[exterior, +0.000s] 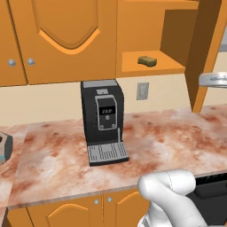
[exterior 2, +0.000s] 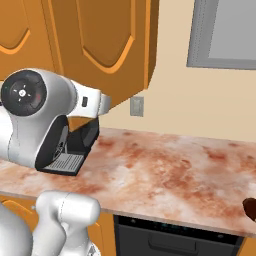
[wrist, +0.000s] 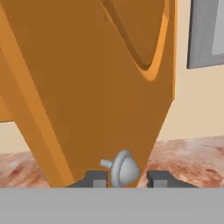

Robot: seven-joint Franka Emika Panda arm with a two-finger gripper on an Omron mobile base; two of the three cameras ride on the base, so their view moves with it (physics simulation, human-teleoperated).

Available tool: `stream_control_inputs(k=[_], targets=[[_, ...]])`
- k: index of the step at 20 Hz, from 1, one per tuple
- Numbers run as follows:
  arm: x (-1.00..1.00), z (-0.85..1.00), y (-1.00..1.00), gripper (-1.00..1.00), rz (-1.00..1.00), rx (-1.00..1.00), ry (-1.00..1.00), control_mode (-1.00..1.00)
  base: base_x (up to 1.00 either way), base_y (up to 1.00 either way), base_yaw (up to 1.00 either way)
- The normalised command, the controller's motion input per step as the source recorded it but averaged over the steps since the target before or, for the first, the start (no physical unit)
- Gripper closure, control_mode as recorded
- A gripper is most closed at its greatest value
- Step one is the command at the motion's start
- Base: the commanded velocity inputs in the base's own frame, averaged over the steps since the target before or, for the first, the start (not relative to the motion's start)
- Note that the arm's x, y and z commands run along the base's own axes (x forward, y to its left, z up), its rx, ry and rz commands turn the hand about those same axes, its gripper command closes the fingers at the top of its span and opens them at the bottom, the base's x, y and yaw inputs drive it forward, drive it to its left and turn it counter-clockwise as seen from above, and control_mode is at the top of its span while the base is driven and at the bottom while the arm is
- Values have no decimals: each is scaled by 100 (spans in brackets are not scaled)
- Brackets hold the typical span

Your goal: Open the cabinet. Pick the sponge and place it next to the sink. Then close the cabinet.

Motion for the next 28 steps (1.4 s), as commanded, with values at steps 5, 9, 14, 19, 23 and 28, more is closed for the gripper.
stream_control_inputs(k=[5, 9, 14, 19, 23, 28], targets=[[-100, 3, 0, -100, 9, 3, -21, -100, 0, 0, 0], [-100, 18, 13, -100, 12, 1, -22, -100, 0, 0, 0], [-89, 24, 77, -100, 16, 0, -10, -100, 0, 0, 0], [-16, 0, 100, -100, 7, -1, -1, -100, 0, 0, 0], [68, 0, 100, -100, 0, 0, 0, -100, 0, 0, 0], [74, 0, 80, -100, -3, -4, 9, -100, 0, 0, 0]])
